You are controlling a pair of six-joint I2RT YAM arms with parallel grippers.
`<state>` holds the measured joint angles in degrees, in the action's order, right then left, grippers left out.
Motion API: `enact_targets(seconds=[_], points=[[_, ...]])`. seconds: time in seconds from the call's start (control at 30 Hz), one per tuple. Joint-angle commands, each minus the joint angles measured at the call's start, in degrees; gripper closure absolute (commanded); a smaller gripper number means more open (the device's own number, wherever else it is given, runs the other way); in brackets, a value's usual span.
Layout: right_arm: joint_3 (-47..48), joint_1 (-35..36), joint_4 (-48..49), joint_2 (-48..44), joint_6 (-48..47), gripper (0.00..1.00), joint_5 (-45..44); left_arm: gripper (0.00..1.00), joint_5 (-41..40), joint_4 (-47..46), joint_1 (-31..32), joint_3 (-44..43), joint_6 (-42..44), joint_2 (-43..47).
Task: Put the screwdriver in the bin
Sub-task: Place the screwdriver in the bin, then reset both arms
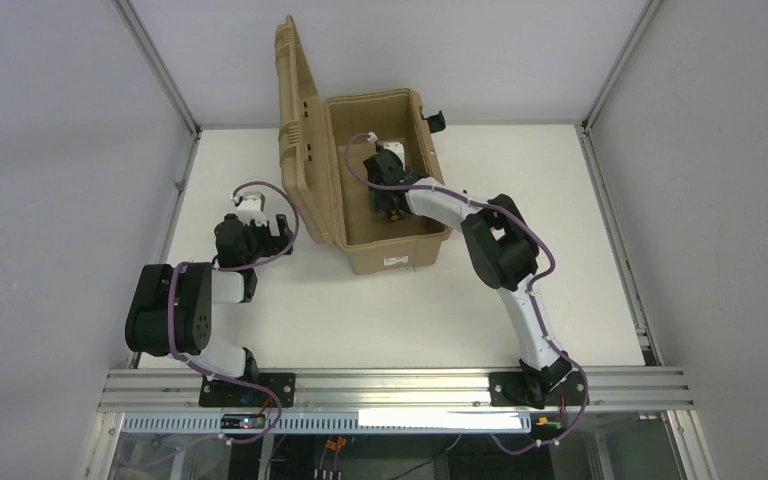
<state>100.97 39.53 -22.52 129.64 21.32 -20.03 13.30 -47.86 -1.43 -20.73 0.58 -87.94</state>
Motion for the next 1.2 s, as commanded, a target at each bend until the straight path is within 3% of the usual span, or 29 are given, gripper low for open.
enact_targets(seconds=[0.0,0.1,0.13,0.17,0.53,0.97,1.17], points=[[2.10,0.00,0.90,-1.47,0.48,0.33,1.25,0.01,-1.08,-0.84,0.46,-0.01,-0.46,1.56],[3.03,0.02,-0.34,-3.24,-0.08,0.15,1.56,0.01,-1.08,-0.84,0.44,-0.01,-0.41,1.59],[3.38,0.01,-1.02,-3.71,-0.39,0.05,1.57,0.01,-1.08,-0.84,0.46,-0.01,-0.40,1.55],[3.80,0.02,-1.62,-4.30,-0.67,0.01,1.70,0.01,-1.08,-0.84,0.46,-0.01,-0.40,1.55],[11.94,0.00,-11.09,-9.31,-3.36,0.01,2.15,0.01,-1.08,-0.84,0.44,-0.01,-0.47,1.55],[34.93,0.02,-24.69,-9.49,-10.93,0.01,1.53,0.01,-1.08,-0.84,0.46,-0.01,-0.43,1.55],[38.89,-0.38,-26.44,-11.70,-14.45,0.01,0.98,0.01,-1.08,-0.84,0.46,-0.01,-0.46,1.54]])
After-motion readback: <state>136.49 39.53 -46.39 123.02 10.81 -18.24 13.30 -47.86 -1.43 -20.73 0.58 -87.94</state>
